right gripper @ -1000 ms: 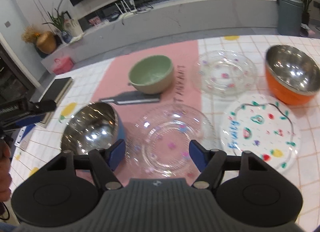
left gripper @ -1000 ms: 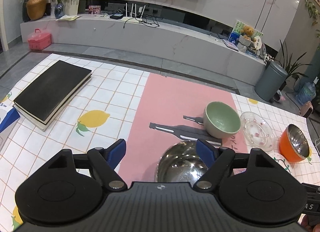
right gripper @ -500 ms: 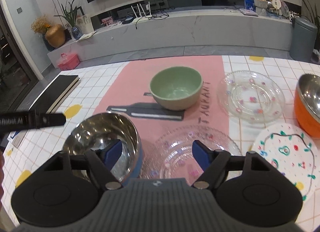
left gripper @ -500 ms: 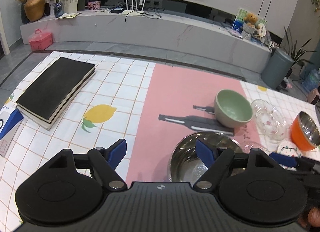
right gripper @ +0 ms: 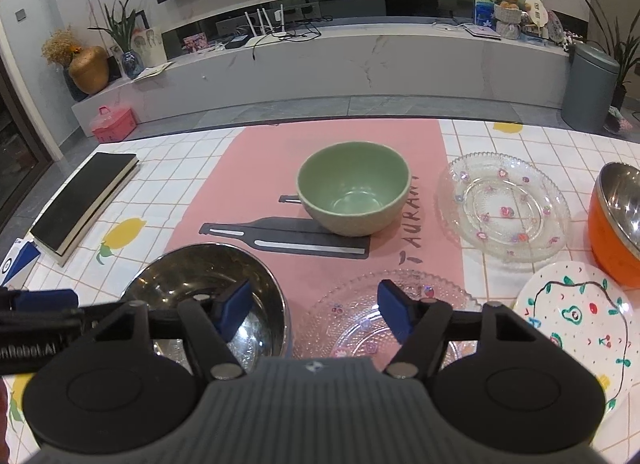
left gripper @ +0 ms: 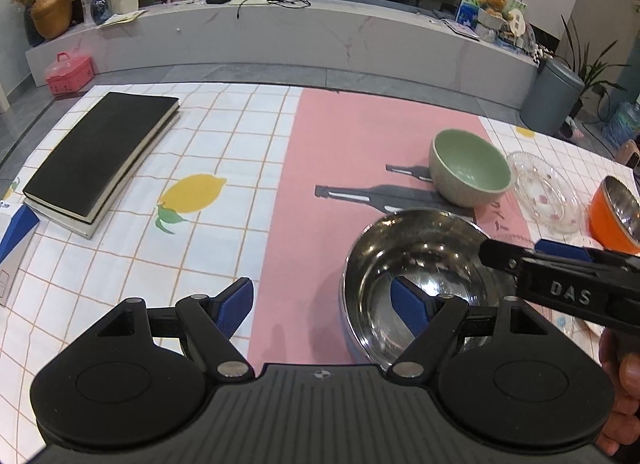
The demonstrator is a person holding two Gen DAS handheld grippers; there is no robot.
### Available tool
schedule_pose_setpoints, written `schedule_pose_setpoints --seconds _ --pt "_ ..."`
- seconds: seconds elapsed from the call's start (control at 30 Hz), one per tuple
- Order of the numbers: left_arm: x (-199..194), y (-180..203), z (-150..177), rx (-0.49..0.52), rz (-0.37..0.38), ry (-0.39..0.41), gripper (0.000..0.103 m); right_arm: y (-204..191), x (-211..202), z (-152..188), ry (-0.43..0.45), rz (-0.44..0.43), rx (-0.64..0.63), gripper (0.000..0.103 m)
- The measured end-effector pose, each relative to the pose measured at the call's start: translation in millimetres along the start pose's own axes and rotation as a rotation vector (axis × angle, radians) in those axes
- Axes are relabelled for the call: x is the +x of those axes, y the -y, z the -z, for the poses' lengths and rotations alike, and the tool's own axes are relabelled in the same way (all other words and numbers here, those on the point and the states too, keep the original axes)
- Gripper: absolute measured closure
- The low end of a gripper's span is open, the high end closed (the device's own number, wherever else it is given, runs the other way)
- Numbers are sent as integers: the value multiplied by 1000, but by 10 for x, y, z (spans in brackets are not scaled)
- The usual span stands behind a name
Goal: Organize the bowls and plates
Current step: 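Move the left tool to the blue steel bowl and grasp its rim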
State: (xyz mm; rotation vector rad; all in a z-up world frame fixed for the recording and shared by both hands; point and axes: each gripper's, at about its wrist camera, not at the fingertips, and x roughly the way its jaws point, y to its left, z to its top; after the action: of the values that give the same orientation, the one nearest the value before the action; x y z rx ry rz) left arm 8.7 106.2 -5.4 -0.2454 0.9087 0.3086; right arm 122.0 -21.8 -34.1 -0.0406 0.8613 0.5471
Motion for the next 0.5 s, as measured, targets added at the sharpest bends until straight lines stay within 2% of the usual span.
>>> schedule_pose_setpoints --seconds 0.1,0.33,0.5 --pt "26 -5 30 2 -1 -12 11 -66 39 23 -16 -10 -4 43" --pt "114 -24 94 -22 13 -53 26 -191 147 67 -57 -16 -9 51" --pt "142 13 140 -13 26 -66 32 -194 200 102 -84 -24 -8 64"
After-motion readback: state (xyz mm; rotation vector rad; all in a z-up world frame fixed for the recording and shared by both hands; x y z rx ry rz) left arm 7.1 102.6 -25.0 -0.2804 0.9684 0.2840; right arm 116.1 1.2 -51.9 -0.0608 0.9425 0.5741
